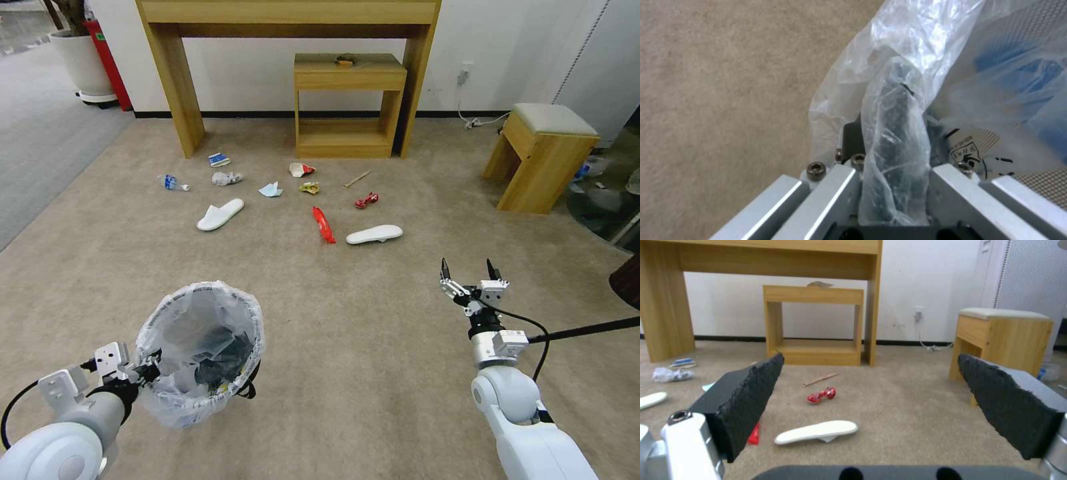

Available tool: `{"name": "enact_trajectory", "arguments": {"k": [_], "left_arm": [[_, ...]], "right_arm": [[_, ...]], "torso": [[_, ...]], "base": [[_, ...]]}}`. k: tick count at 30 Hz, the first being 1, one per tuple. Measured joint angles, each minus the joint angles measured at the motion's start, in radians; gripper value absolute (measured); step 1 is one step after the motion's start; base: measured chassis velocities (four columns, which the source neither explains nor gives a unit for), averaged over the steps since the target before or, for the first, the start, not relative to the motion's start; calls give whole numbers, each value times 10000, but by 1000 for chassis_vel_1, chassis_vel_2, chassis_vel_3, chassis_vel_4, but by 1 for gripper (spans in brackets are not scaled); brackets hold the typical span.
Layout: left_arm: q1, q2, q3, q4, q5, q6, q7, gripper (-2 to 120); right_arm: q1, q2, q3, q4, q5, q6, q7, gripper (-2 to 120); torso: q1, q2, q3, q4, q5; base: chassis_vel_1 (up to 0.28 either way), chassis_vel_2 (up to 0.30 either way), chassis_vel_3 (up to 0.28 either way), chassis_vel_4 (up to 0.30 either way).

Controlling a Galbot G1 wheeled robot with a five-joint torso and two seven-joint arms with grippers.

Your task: Pick up the trash bin and place the garbage on the floor into it.

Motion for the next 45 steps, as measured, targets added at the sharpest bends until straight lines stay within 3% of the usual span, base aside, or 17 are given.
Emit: {"name": "enact_trajectory", "arguments": {"k": [20, 45], "left_arm": [[-55, 53, 14, 149, 9, -30, 35, 0], [30, -17, 3, 135, 116, -79, 93, 0]], "right_arm": [[256, 161, -88, -264, -423, -112, 249, 100], [321, 251, -179, -393, -407, -9, 178, 100]], "torso": [[0, -1, -2, -1, 0], [-1, -1, -1, 3, 0]], "base": [[-10, 31, 13, -26], [224, 231, -231, -223]]}}
